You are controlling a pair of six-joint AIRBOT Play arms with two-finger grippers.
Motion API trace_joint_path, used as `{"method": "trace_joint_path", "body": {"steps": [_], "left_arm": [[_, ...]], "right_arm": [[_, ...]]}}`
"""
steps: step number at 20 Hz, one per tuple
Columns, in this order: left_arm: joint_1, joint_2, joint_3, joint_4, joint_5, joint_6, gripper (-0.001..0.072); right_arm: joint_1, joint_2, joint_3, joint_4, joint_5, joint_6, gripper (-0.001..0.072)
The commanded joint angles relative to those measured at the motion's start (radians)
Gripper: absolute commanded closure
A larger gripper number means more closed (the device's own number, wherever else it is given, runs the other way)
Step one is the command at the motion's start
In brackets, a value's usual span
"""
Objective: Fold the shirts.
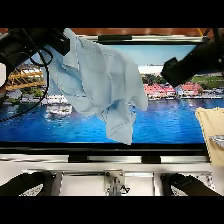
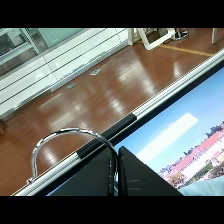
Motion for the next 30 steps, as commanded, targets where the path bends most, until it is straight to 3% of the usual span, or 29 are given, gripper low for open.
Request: {"method": "trace_joint_path", "body": {"steps": [1,7,12,13,15,17,21,23,25,26,27,30], "left_arm": [[0.0,0.001,0.001,0.002,-0.024,0.037,0.0654],[-0.002,0.0,0.001,0.001,-0.041,0.037,0.0654],[-0.002,0.002,0.001,-0.003,-0.051,0.036,0.0654],[-0.002,0.002,0.001,-0.003,-0.051,0.036,0.0654],[-0.002,0.002,0.001,-0.003,-0.05,0.035,0.0654],[-0.001,0.0,0.001,-0.003,-0.05,0.033,0.0653],[0.001,-0.003,0.001,-0.002,-0.05,0.034,0.0648],[0.007,-0.003,0.001,0.004,-0.049,0.034,0.0525],[0.029,-0.003,0.001,0.009,-0.05,0.033,0.0259],[0.043,-0.003,0.001,0.009,-0.05,0.033,0.0202],[0.057,-0.003,0.001,0.009,-0.051,0.032,0.0169],[0.089,-0.003,0.001,0.009,-0.107,0.023,0.0169]], "right_arm": [[0.018,-0.056,0.025,0.214,-0.084,-0.158,0.0045],[0.024,-0.185,0.025,0.436,-0.083,-0.328,0.0045],[0.024,-0.244,0.025,0.435,-0.091,-0.396,0.0051],[0.024,-0.255,0.025,0.436,-0.097,-0.396,0.0087],[0.025,-0.274,0.025,0.449,-0.103,-0.396,0.0299],[0.025,-0.277,0.025,0.474,-0.098,-0.397,0.0637],[0.024,-0.262,0.025,0.491,-0.071,-0.396,0.065],[0.024,-0.245,0.025,0.491,-0.074,-0.396,0.0653],[0.024,-0.227,0.025,0.491,-0.074,-0.395,0.0653],[0.024,-0.219,0.025,0.49,-0.074,-0.395,0.0654],[0.024,-0.212,0.025,0.491,-0.075,-0.395,0.0654],[0.024,-0.195,0.025,0.491,-0.103,-0.393,0.0655]]}}
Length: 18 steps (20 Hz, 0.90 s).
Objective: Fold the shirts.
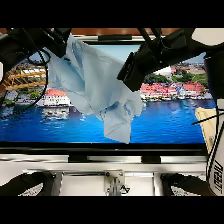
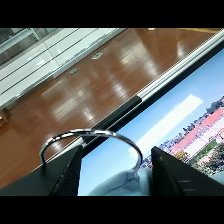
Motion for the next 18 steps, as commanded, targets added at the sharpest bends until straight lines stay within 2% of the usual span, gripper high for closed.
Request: {"method": "trace_joint_path", "body": {"steps": [1,3,8,11,14,18], "left_arm": [[0.037,0.0,0.001,0.01,-0.082,-0.029,0.0169],[0.04,0.008,0.001,0.009,-0.128,-0.065,0.0169],[0.011,0.053,0.001,0.005,-0.12,-0.143,0.017],[0.011,0.055,0.001,-0.006,-0.131,-0.243,0.017],[0.011,0.053,0.001,-0.134,-0.062,-0.253,0.0169],[0.013,0.069,0.001,-0.149,-0.07,-0.252,0.017]], "right_arm": [[-0.001,0.018,0.001,-0.006,-0.026,0.005,0.0655],[-0.001,0.016,0.001,-0.017,-0.05,0.015,0.0655],[-0.002,0.016,0.001,-0.074,-0.146,0.06,0.0655],[-0.001,0.016,0.001,-0.072,-0.206,0.071,0.0655],[-0.001,0.013,0.001,-0.039,-0.224,0.072,0.0655],[-0.002,0.014,0.001,-0.124,-0.257,0.108,0.0655]]}}
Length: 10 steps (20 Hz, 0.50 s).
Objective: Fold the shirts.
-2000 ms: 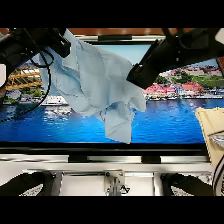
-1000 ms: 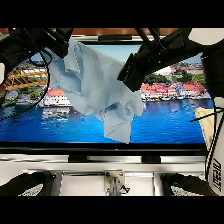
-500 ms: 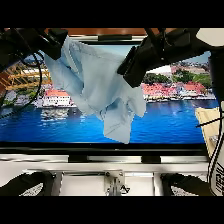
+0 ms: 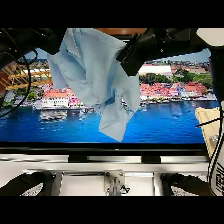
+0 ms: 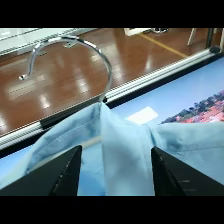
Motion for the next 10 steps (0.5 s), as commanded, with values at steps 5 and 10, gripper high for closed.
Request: {"method": "trace_joint_path", "body": {"steps": [5,10], "left_arm": [[0.002,0.114,0.0,-0.036,-0.029,-0.014,0.0171],[0.002,0.178,0.0,0.005,-0.121,-0.015,0.0173]], "right_arm": [[-0.03,0.013,0.002,-0.387,-0.263,0.204,0.0655],[-0.25,0.092,0.002,-0.557,-0.299,0.415,0.0655]]}}
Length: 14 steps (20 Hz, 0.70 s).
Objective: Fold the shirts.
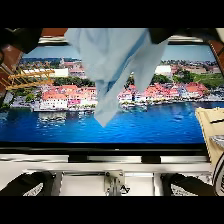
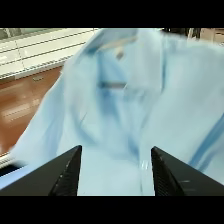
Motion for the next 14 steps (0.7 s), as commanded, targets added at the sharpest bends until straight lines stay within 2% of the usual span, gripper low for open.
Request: {"method": "trace_joint_path", "body": {"steps": [1,6,9,12,14], "left_arm": [[0.0,0.033,0.0,0.018,-0.078,-0.001,0.0173],[0.001,0.026,0.0,0.018,-0.1,-0.002,0.0173],[0.0,0.027,0.0,0.018,-0.1,-0.001,0.0173],[0.0,0.027,0.0,0.018,-0.1,-0.002,0.0174],[0.0,0.027,0.0,0.018,-0.1,-0.001,0.0173]], "right_arm": [[-0.158,0.067,0.001,-0.167,-0.05,0.169,0.0655],[-0.408,0.186,0.001,-0.313,-0.023,0.282,0.0655],[-0.55,0.222,0.001,-0.327,0.007,0.317,0.0655],[-0.658,0.233,0.001,-0.447,0.01,0.362,0.0655],[-0.723,0.233,0.001,-0.471,0.012,0.362,0.0655]]}}
